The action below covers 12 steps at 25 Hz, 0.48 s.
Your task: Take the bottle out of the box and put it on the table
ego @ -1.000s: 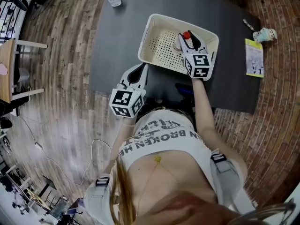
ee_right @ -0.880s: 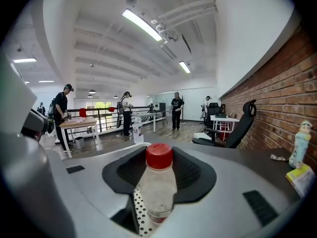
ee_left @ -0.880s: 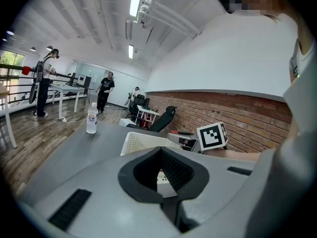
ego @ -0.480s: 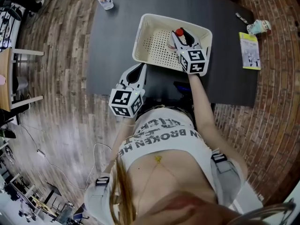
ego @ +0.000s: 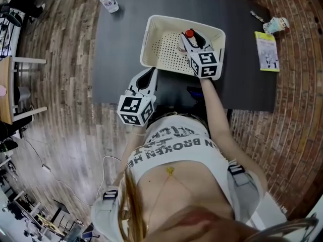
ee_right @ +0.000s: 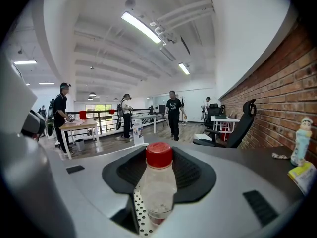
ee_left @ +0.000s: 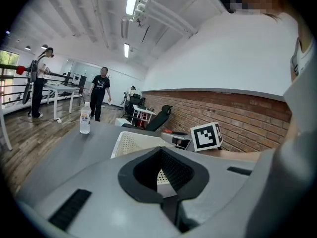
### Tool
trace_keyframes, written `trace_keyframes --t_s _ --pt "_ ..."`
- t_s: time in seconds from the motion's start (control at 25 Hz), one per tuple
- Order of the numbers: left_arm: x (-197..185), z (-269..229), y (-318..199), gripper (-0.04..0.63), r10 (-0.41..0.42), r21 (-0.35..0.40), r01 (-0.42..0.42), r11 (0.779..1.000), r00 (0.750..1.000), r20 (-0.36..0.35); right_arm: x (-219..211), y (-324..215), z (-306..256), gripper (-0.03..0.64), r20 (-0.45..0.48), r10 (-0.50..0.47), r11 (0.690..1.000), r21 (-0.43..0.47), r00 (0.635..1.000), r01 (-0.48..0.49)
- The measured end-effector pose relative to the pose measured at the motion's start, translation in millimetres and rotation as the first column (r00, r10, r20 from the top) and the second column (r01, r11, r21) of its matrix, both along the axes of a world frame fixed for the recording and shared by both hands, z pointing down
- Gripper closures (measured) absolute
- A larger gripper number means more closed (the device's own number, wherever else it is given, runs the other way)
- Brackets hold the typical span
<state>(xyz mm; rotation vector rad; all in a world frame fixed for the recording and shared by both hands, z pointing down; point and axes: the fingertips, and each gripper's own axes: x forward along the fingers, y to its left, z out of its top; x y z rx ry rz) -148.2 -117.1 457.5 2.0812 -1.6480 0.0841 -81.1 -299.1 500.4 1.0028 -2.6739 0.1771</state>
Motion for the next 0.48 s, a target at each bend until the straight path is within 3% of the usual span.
trace_keyframes --t_s 0.48 --pt "0.9 -2.8 3.9 0.591 0.001 0.011 -0.001 1.0 1.0 0.001 1.5 1.3 -1.2 0.46 -0.012 -0.003 1.0 -0.005 1.0 0.002"
